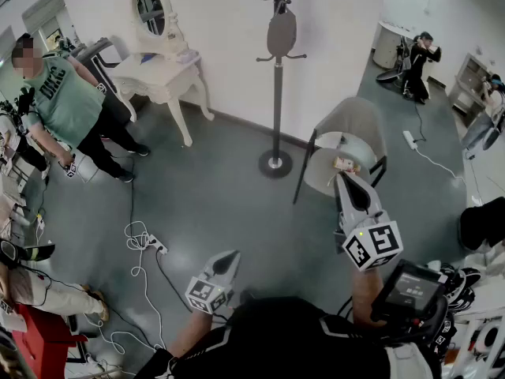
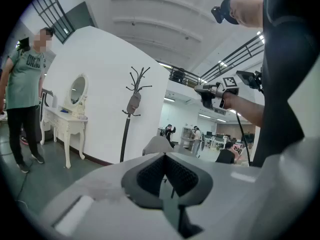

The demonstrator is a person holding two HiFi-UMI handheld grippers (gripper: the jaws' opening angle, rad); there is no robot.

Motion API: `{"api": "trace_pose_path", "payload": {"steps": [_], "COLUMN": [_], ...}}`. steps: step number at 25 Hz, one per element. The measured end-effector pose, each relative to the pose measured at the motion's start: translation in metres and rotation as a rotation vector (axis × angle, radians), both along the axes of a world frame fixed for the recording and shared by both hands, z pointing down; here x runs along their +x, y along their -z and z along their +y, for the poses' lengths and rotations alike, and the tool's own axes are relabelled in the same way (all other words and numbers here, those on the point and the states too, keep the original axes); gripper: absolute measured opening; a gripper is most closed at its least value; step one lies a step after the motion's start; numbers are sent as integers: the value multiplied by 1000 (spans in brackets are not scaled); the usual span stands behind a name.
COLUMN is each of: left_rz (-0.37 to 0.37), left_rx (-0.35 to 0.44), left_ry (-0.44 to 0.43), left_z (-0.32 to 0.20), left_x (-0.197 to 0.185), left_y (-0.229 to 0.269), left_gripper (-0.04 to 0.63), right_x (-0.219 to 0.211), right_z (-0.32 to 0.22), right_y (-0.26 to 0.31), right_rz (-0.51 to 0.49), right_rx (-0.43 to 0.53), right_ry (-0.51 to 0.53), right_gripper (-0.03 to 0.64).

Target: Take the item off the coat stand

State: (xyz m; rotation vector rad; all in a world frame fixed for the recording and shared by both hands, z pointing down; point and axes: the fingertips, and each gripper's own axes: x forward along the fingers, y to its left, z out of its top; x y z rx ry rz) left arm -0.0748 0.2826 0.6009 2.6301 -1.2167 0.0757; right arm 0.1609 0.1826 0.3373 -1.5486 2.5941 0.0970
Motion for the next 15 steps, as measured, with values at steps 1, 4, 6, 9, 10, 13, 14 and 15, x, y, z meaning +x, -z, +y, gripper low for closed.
{"api": "trace_pose_path", "payload": {"steps": [1,4,6,9,10,13,14,15], "left_rz": [2,5,3,0,0,-3,-4,-4], "left_rx": [0,-2,-4,-6,-7,-5,-5,-8], "left_ry": [3,6,2,-5,-8,-14,-16,-16], "left_z": [0,-1,-1,0,1,2,3,3], "left_x": [0,1,2,5,5,-1,-6,-12], "left_y": [0,-2,-2,0,1,-2,-5,-7], "left_gripper": [15,15,15,15,15,15,15,15], "right_x": [0,-1,-2,-2,-1,-5,-9,-14], "right_z": [0,-1,-1,-2,-2,0,1,2], "right_y": [1,2,2,4,5,5,3,1], "right_rz": [1,4,7,2,-10,-46,-47,-45], "right_rx": [0,0,0,-2,-4,-5,-4,-4], "right_ry": [-1,-1,0,-1,-2,-2,-4,-8], "right_gripper": [8,9,8,8,8,9,9,9]}}
